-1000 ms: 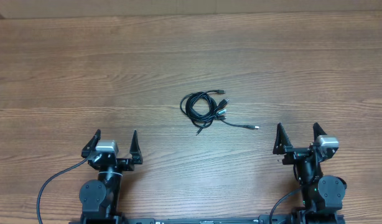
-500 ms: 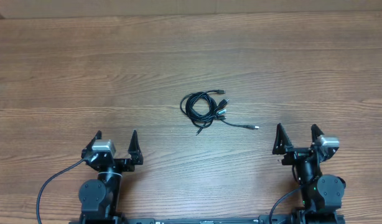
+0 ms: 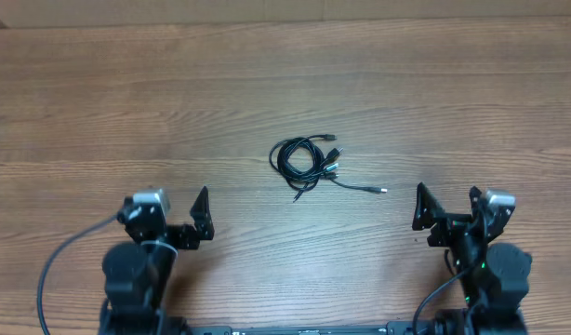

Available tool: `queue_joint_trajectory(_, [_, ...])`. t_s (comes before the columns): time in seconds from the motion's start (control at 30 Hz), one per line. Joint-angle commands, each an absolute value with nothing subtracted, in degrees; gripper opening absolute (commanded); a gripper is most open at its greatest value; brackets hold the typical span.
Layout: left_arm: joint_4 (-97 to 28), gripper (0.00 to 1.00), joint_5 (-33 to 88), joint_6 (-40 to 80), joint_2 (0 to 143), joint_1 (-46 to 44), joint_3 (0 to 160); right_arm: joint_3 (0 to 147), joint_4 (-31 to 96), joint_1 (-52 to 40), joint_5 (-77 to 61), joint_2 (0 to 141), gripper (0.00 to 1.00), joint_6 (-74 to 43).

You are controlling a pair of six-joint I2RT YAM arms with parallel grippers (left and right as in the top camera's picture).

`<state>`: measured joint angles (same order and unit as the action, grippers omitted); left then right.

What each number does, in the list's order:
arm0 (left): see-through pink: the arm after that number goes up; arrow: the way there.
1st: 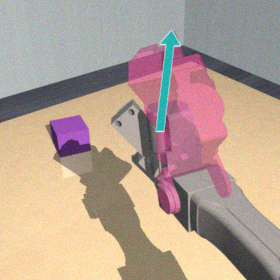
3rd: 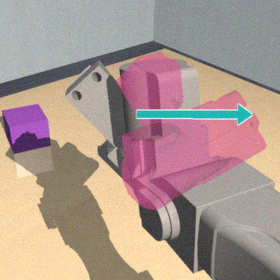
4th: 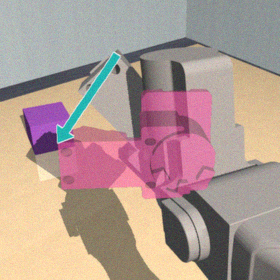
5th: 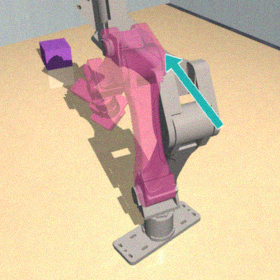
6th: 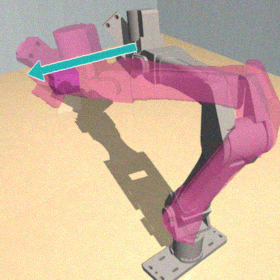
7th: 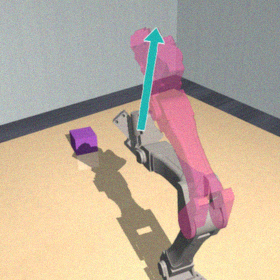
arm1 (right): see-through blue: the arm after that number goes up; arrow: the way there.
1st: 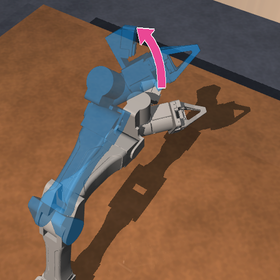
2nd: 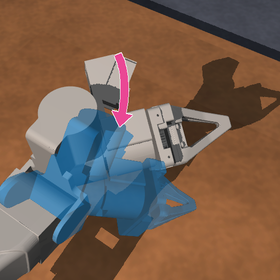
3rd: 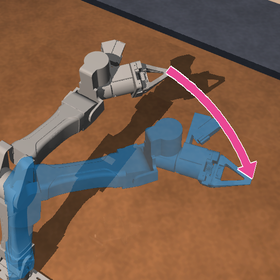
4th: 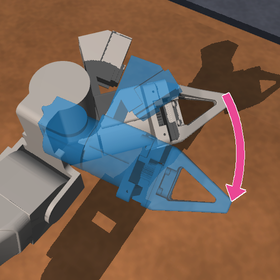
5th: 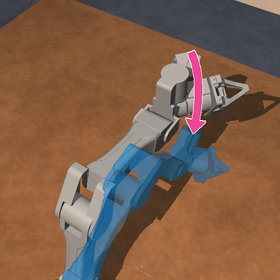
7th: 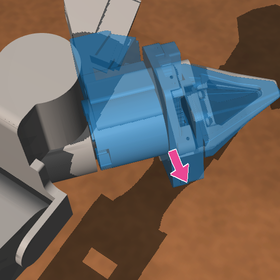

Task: Untangle cables
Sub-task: 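Move the left gripper over the black cable bundle and lower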

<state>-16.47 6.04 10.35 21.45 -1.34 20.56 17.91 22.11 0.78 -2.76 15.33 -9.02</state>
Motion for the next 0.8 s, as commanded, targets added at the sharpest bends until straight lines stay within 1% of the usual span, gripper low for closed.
queue_joint_trajectory(0.0, [-19.5,1.0,9.1,10.8,30.9,-0.8,29.3,25.6,24.2,1.2,-3.2,22.3,1.0,-9.2])
queue_joint_trajectory(0.13, [-28.8,1.0,13.0,11.0,42.6,-0.8,40.9,35.5,31.4,1.2,-3.2,30.8,1.0,-9.2])
queue_joint_trajectory(0.27, [-42.6,1.0,13.1,14.4,53.0,-0.8,53.7,46.8,41.6,1.2,-3.8,39.5,1.0,-9.2])
queue_joint_trajectory(0.43, [-58.6,1.0,14.0,16.4,61.6,-0.8,66.5,58.8,54.1,1.2,-5.9,48.6,1.0,-9.2])
queue_joint_trajectory(0.5, [-62.4,1.0,13.5,16.3,63.2,-0.8,68.8,60.1,55.1,1.2,-6.5,50.7,1.0,-9.2])
queue_joint_trajectory(0.63, [-62.3,1.0,15.4,17.9,64.8,-0.8,68.7,60.1,54.7,1.2,-9.7,52.9,1.0,-9.2])
queue_joint_trajectory(0.73, [-56.1,1.0,20.9,18.2,65.4,-0.8,68.8,60.1,54.2,1.2,-12.4,53.9,1.0,-9.2])
queue_joint_trajectory(0.77, [-53.6,0.96,21.7,18.3,65.6,-0.9,68.8,60.1,54.2,1.2,-13.0,54.1,1.0,-9.1])
